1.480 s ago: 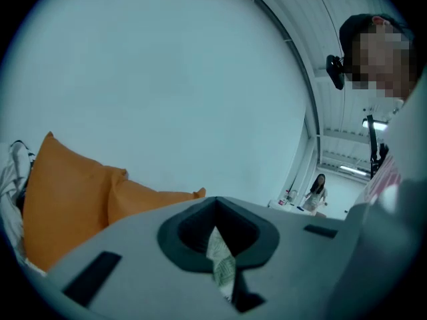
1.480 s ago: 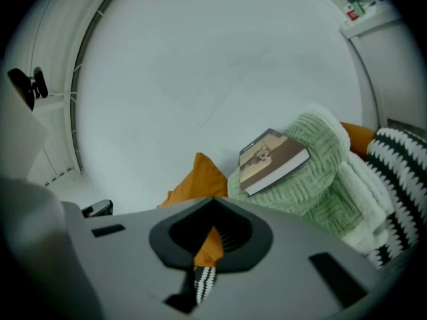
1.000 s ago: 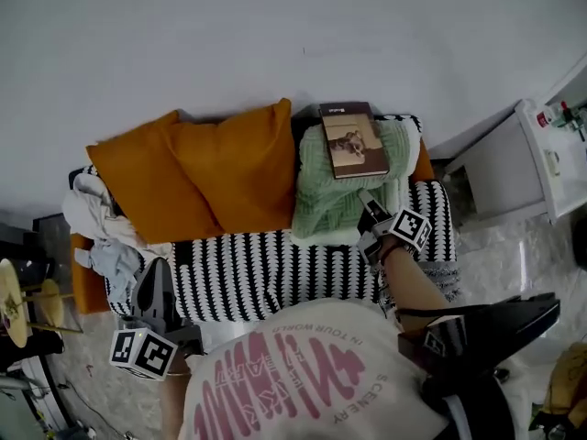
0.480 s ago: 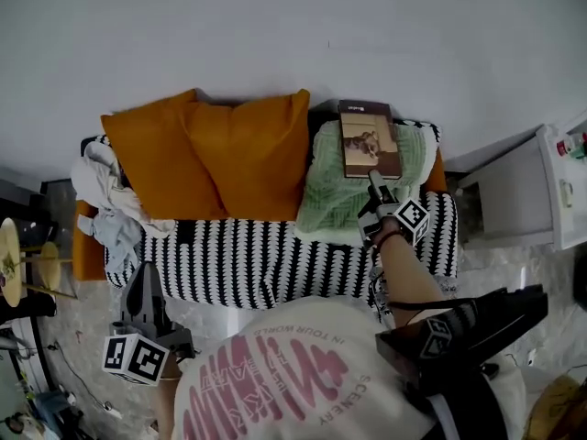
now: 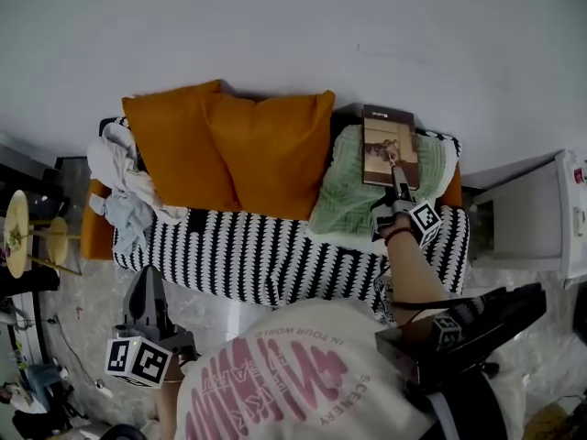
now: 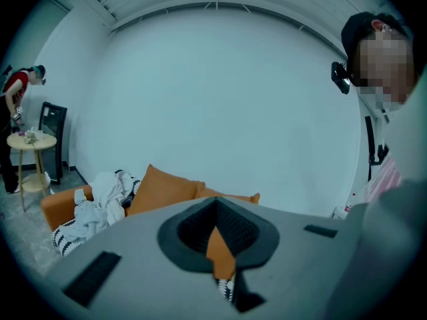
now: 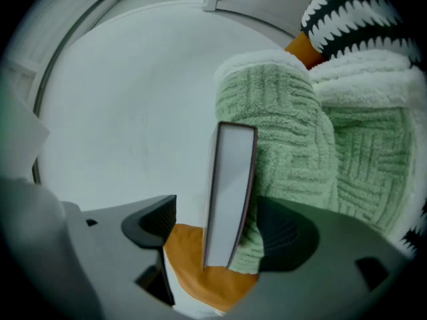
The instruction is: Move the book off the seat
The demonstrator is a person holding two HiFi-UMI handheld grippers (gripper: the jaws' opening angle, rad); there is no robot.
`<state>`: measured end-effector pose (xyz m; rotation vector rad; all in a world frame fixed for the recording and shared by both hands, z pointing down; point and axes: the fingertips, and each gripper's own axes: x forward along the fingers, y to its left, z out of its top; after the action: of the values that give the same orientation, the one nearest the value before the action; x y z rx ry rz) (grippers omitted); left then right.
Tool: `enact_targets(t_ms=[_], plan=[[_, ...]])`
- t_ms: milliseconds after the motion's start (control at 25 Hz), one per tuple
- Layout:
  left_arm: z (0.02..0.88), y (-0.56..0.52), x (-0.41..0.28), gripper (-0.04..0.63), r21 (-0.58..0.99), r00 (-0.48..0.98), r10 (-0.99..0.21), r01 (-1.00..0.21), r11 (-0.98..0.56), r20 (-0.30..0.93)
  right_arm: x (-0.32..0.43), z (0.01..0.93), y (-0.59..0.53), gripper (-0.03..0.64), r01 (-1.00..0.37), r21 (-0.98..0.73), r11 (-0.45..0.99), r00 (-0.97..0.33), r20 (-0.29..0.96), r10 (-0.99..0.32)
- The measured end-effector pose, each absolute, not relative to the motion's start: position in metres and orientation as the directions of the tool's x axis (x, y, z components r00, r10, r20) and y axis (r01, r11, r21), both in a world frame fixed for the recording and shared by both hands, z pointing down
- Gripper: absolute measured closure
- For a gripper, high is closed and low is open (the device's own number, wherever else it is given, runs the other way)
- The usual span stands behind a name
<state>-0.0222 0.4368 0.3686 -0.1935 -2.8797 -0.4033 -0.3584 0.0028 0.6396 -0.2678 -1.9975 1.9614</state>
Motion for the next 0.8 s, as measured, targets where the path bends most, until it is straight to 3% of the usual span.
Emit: enact_targets(t_ms=[480,560,720,800], plan=[[0.367,0.431,-0.022,0.586,0.225,-0.960,0.108,0.168,0.960,0.257,-0.374,0.634,0.000,0.260,-0.099,-0.992,-0.078,-0.957,0.073,0.280],[0.365,0.431,-0.023,0.586,0.223,-0.961,0.106,0.165,0.961,0.256,-0.372,0.634,-0.002,0.299,-0.099,-0.992,-0.083,-0.960,0.073,0.272],[0.365,0.431,-0.025,0.586,0.227,-0.962,0.096,0.156,0.961,0.255,-0.368,0.636,-0.005,0.445,-0.119,-0.990,-0.079,-0.959,0.094,0.266],[0.366,0.429,-0.029,0.586,0.231,-0.963,0.083,0.145,0.962,0.257,-0.366,0.636,-0.005,0.448,-0.124,-0.988,-0.090,-0.957,0.095,0.274]])
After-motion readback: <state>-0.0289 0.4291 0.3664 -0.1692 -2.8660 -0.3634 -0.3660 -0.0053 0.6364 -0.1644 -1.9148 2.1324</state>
